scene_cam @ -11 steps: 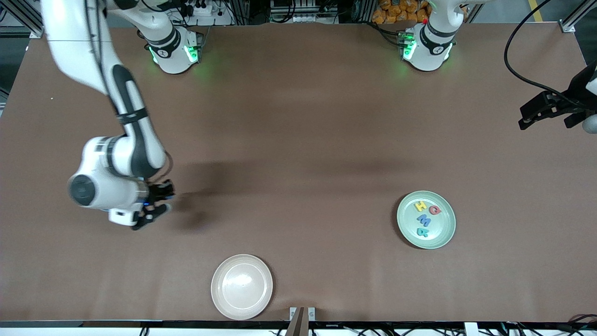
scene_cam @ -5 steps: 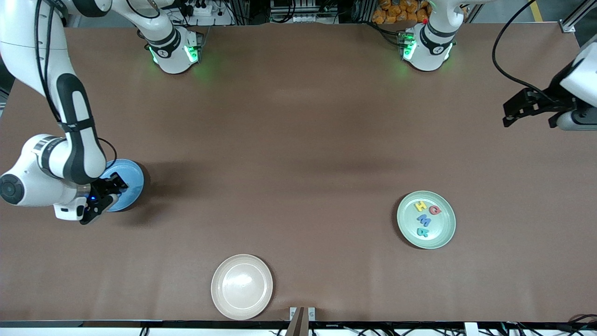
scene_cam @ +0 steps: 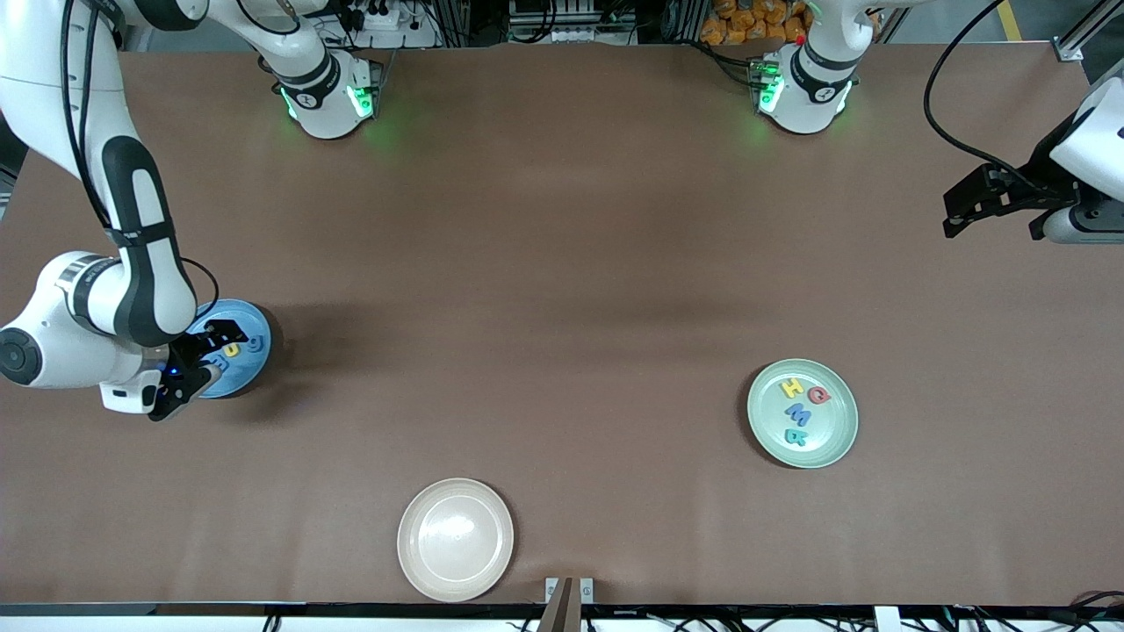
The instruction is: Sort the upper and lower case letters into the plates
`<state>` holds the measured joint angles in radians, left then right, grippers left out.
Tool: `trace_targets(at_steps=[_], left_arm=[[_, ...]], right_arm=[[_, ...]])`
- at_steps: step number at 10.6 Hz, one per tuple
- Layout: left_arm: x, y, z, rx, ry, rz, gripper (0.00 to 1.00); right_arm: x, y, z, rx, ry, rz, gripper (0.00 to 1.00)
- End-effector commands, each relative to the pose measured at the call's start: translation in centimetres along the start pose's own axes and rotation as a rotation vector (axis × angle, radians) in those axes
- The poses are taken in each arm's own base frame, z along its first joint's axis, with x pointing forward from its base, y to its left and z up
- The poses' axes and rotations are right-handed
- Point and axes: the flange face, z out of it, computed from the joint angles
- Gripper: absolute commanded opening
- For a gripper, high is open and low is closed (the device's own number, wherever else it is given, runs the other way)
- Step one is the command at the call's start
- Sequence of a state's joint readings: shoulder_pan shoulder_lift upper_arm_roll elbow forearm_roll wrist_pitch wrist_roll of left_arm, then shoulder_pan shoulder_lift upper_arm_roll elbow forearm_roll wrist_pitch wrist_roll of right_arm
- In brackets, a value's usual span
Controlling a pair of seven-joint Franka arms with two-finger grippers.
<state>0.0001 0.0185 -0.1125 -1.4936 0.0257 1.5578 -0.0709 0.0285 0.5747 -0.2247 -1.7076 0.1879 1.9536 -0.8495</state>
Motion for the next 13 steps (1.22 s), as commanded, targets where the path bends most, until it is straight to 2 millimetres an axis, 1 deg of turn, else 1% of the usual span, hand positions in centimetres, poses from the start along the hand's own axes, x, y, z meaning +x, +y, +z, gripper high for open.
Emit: trace_targets(at_steps=[1, 2, 3, 5, 6, 8, 9, 11, 13], left_arm=[[-0.7, -0.2, -0.6, -0.031, 0.001, -0.002, 1.00], [-0.7, -0.4, -0.6, -0.030, 0.001, -0.006, 1.00], [-0.7, -0.6, -0.5, -0.032, -0.001, -0.009, 1.00], [-0.8, -0.9, -0.8, -0.027, 0.004, -0.013, 1.00], [-1.0, -0.9, -1.3, -0.026, 0.013, -0.013, 1.00], [-1.2, -2.3, -1.7, -0.029, 0.021, -0.038, 1.00], [-1.3, -2.5, -1.8, -0.029, 0.019, -0.038, 1.00], [-1.5, -2.6, -1.9, -0.029, 0.014, -0.048, 1.00], [-1.5, -2.6, -1.8, -0.030, 0.014, -0.050, 1.00]], right_arm=[[0.3, -3.9, -3.5, 0.009, 0.000, 0.141, 1.00], [0.2, -5.0, -4.0, 0.010, 0.002, 0.190, 1.00], [0.2, -6.5, -4.7, 0.001, 0.013, 0.202, 1.00], [-1.0, -9.4, -6.5, -0.036, 0.041, 0.245, 1.00], [-1.3, -11.2, -7.4, -0.064, 0.046, 0.243, 1.00], [-2.0, -14.6, -10.0, -0.109, 0.069, 0.269, 1.00], [-2.5, -15.8, -11.5, -0.130, 0.089, 0.286, 1.00], [-3.4, -16.8, -14.0, -0.148, 0.124, 0.297, 1.00], [-4.1, -17.8, -16.9, -0.185, 0.172, 0.285, 1.00]])
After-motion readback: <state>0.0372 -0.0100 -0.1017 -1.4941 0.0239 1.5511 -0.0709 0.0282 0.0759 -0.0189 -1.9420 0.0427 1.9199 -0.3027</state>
